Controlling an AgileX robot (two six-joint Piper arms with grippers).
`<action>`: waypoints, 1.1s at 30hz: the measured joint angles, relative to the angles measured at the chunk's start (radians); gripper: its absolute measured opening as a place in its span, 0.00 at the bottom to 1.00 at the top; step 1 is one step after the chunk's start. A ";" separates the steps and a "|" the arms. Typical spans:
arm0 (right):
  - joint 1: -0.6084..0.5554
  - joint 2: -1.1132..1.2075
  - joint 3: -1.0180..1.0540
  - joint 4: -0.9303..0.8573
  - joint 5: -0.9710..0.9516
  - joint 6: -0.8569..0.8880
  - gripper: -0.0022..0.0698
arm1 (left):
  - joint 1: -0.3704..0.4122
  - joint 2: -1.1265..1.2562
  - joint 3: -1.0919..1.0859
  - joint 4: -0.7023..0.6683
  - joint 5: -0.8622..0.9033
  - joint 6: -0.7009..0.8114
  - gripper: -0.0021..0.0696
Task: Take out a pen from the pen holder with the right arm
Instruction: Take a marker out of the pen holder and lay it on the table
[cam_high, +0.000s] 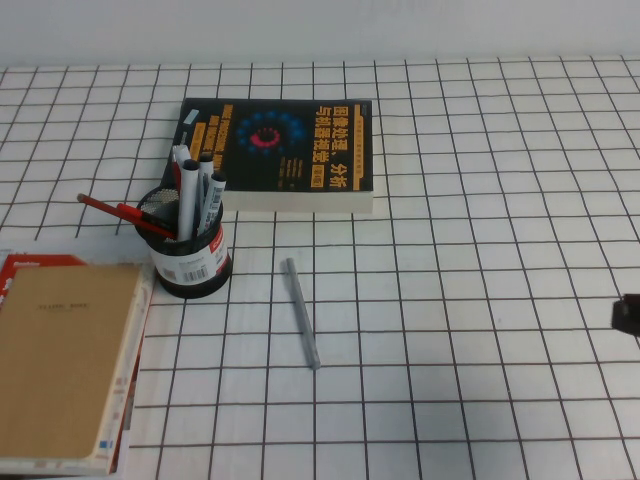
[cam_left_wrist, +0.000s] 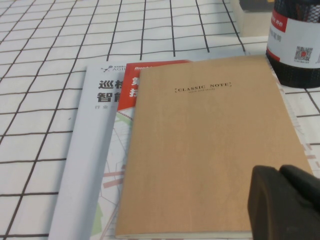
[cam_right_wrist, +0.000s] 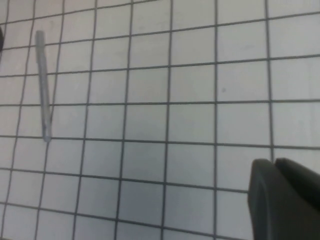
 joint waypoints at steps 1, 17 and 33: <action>0.033 0.023 -0.017 0.000 -0.013 0.000 0.01 | 0.000 0.000 0.000 0.000 0.000 0.000 0.02; 0.559 0.365 -0.281 0.043 -0.319 -0.002 0.01 | 0.000 0.000 0.000 0.000 0.000 0.000 0.02; 0.762 0.477 -0.327 0.087 -0.733 -0.003 0.23 | 0.000 0.000 0.000 0.000 0.000 0.000 0.02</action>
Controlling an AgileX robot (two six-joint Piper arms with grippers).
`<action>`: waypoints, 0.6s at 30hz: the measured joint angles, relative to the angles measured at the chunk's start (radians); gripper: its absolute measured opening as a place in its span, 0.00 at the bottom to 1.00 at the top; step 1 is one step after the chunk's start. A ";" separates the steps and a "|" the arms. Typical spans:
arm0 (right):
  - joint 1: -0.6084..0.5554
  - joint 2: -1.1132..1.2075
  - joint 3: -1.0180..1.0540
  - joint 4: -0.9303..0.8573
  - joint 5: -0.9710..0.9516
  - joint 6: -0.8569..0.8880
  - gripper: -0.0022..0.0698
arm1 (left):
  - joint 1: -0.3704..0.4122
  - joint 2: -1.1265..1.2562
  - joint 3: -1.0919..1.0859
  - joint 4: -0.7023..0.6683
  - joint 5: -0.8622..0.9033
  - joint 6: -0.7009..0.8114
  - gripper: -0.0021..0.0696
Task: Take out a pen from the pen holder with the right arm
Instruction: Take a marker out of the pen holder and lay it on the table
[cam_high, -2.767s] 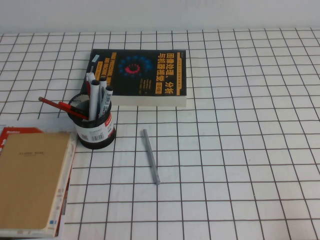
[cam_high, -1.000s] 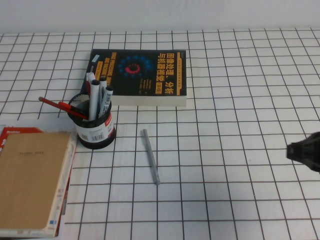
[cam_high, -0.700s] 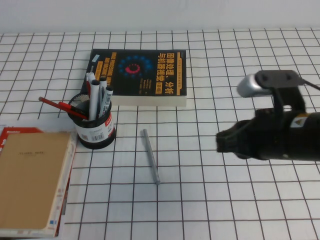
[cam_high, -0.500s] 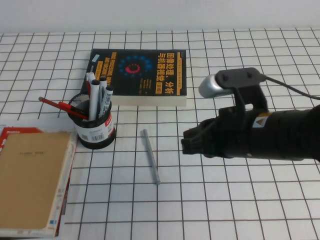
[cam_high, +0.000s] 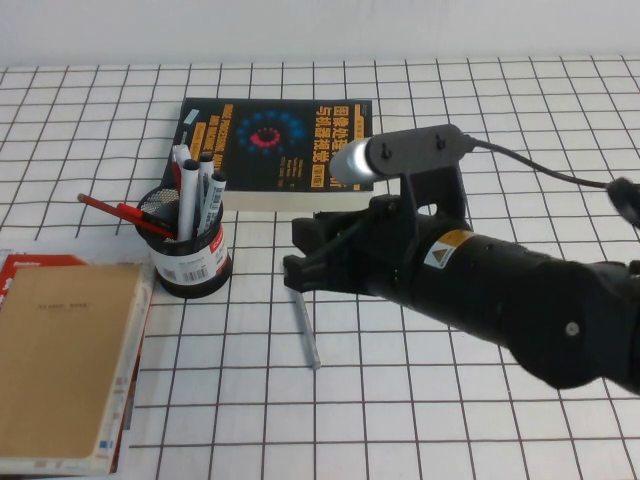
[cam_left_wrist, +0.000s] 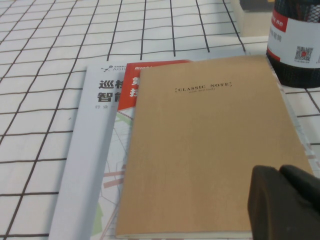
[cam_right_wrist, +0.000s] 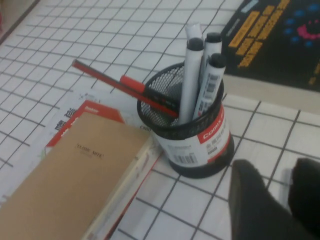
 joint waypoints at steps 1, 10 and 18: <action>0.010 0.014 0.000 0.000 -0.039 0.000 0.26 | 0.000 0.000 0.000 0.000 0.000 0.000 0.02; 0.035 0.191 0.000 -0.228 -0.349 0.206 0.46 | 0.000 0.000 0.000 0.000 0.000 0.000 0.02; 0.035 0.338 -0.031 -0.458 -0.593 0.344 0.47 | 0.000 0.000 0.000 0.000 0.000 0.000 0.02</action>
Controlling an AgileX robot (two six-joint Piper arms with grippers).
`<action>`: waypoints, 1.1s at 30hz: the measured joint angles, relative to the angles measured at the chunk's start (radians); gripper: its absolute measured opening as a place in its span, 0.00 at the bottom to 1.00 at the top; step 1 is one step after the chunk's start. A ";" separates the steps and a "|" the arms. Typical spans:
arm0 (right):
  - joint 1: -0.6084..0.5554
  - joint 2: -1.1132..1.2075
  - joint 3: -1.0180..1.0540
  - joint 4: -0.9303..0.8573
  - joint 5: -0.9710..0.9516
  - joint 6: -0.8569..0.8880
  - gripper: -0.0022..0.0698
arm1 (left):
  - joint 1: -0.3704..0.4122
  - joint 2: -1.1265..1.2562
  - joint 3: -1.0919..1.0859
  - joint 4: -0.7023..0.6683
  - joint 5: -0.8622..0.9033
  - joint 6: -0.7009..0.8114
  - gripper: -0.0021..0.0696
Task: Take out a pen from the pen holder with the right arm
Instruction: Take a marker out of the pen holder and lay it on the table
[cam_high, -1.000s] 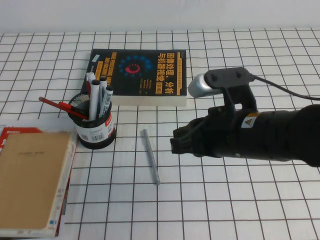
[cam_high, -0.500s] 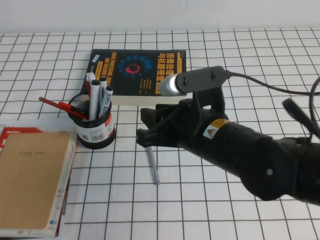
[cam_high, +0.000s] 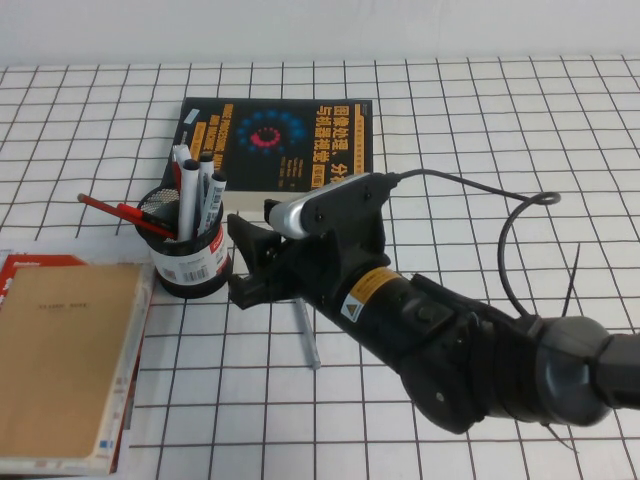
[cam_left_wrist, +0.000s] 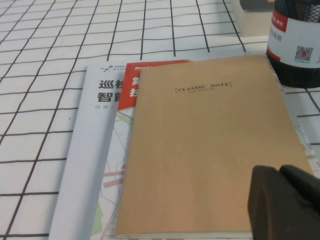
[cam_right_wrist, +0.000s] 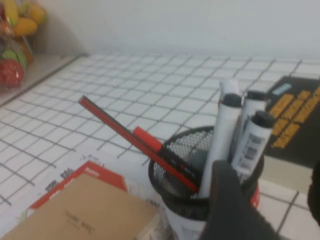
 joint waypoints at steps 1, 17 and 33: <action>0.000 0.014 -0.006 -0.007 -0.026 0.002 0.47 | 0.000 0.000 0.000 0.000 0.000 0.000 0.02; -0.023 0.185 -0.179 -0.063 -0.112 0.054 0.47 | 0.000 0.000 0.000 0.000 0.000 0.000 0.02; -0.046 0.274 -0.277 -0.063 -0.064 0.100 0.47 | 0.000 0.000 0.000 0.000 0.000 0.000 0.02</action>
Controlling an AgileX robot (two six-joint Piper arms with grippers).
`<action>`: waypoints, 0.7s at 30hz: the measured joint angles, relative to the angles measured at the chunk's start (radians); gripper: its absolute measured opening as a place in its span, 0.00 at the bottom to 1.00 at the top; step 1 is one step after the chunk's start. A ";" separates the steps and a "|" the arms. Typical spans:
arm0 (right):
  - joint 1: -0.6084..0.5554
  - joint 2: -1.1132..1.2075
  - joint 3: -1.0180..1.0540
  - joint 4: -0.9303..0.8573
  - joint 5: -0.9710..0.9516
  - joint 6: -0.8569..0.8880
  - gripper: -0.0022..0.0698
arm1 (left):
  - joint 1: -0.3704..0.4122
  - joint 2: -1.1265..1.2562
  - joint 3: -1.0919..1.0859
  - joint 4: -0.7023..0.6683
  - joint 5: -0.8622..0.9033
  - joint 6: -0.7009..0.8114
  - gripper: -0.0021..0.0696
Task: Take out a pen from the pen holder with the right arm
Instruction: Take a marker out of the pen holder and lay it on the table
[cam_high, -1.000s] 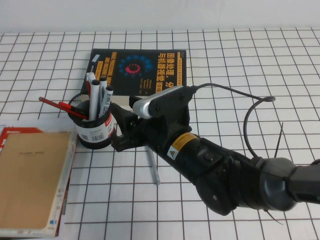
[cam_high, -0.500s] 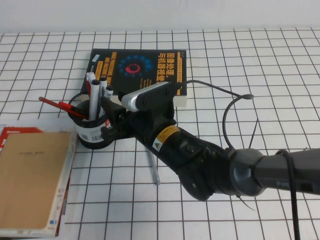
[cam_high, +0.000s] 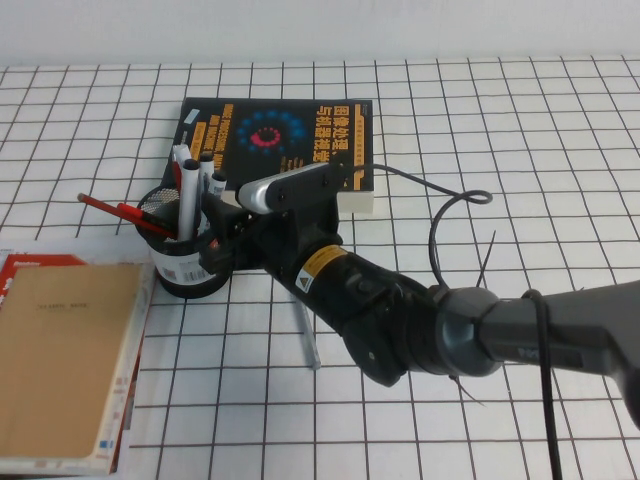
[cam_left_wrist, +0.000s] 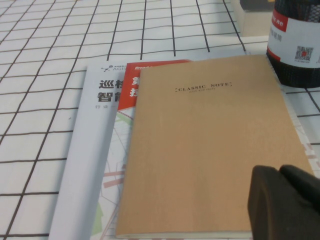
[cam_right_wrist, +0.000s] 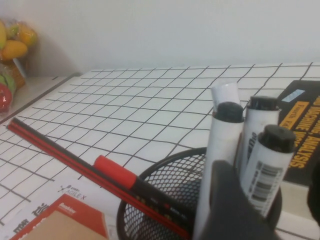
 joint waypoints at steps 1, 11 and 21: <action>-0.002 0.005 -0.007 0.000 0.002 0.004 0.47 | 0.000 0.000 0.000 0.000 0.000 0.000 0.02; -0.004 0.066 -0.090 -0.001 0.054 0.051 0.47 | 0.000 0.000 0.000 0.000 0.000 0.000 0.02; -0.014 0.074 -0.122 -0.001 0.065 0.054 0.47 | 0.000 0.000 0.000 0.000 0.000 0.000 0.02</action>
